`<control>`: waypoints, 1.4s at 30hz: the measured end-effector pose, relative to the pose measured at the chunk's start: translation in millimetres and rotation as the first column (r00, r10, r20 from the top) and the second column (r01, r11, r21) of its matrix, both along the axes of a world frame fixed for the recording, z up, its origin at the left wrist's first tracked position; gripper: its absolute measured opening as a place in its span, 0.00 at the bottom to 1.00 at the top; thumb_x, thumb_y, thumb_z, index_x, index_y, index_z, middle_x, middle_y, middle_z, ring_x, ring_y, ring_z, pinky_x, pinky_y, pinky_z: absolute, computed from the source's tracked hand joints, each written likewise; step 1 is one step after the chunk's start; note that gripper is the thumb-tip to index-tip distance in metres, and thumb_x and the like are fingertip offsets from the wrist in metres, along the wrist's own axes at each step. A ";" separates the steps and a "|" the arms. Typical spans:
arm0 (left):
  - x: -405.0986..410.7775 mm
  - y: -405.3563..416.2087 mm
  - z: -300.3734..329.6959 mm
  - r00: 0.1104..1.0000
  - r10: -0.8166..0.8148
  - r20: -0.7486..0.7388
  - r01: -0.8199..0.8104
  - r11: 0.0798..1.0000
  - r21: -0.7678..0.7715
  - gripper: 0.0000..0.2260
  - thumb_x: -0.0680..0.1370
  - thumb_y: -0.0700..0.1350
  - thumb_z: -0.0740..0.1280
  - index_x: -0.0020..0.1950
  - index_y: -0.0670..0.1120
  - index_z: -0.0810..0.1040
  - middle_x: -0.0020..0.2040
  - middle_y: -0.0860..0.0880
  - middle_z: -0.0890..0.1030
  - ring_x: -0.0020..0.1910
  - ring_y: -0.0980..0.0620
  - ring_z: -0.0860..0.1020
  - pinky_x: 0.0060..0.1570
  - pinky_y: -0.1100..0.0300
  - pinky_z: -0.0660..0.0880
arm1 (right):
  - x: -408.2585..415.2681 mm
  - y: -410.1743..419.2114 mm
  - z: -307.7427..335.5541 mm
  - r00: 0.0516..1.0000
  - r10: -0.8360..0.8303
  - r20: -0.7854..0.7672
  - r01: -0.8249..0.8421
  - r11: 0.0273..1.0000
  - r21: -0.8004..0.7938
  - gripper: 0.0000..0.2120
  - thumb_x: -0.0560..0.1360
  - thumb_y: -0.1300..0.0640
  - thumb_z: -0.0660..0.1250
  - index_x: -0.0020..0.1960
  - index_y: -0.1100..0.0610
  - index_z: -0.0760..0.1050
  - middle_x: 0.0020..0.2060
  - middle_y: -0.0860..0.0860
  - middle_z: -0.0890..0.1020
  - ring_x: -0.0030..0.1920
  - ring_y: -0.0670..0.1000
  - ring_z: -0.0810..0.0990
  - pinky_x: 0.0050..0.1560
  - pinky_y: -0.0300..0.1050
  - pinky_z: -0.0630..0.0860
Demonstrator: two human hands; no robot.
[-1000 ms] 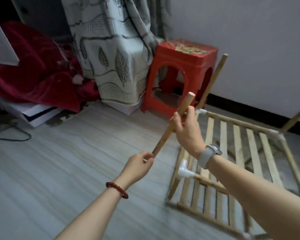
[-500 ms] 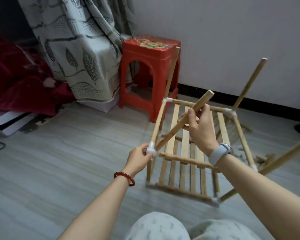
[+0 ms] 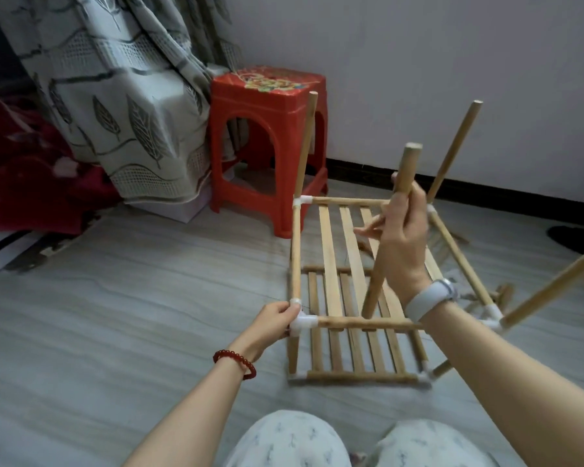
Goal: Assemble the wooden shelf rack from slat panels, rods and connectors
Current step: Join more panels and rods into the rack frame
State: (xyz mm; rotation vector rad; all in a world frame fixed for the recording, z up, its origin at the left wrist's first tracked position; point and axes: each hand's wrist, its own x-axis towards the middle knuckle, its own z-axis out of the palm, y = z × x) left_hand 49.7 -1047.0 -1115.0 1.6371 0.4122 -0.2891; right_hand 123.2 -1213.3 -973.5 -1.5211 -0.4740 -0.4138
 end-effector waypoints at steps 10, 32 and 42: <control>30.3 -5.7 6.3 0.981 0.125 -0.151 -0.160 0.956 -0.247 0.11 0.82 0.46 0.58 0.55 0.41 0.75 0.40 0.47 0.79 0.36 0.53 0.78 0.34 0.59 0.73 | -8.3 -21.7 -81.7 0.964 0.217 -0.153 -0.177 0.095 -0.980 0.09 0.79 0.49 0.60 0.52 0.53 0.74 0.44 0.49 0.77 0.41 0.48 0.75 0.46 0.43 0.76; 82.0 -15.7 20.0 0.912 0.264 -0.313 -0.387 0.804 -0.451 0.15 0.84 0.44 0.52 0.38 0.45 0.66 0.27 0.51 0.65 0.18 0.58 0.63 0.18 0.68 0.63 | -3.6 13.3 -118.7 0.860 0.509 -0.041 0.001 -0.083 -0.997 0.14 0.78 0.43 0.56 0.41 0.52 0.69 0.37 0.52 0.80 0.37 0.55 0.77 0.52 0.45 0.66; 68.6 -14.1 22.4 0.948 0.249 -0.198 -0.313 0.841 -0.442 0.13 0.84 0.46 0.52 0.46 0.41 0.70 0.31 0.49 0.70 0.26 0.55 0.69 0.26 0.64 0.71 | -11.7 -8.3 -106.5 0.860 0.500 -0.098 -0.096 -0.031 -0.995 0.10 0.79 0.50 0.57 0.55 0.53 0.74 0.43 0.49 0.78 0.49 0.51 0.76 0.47 0.48 0.74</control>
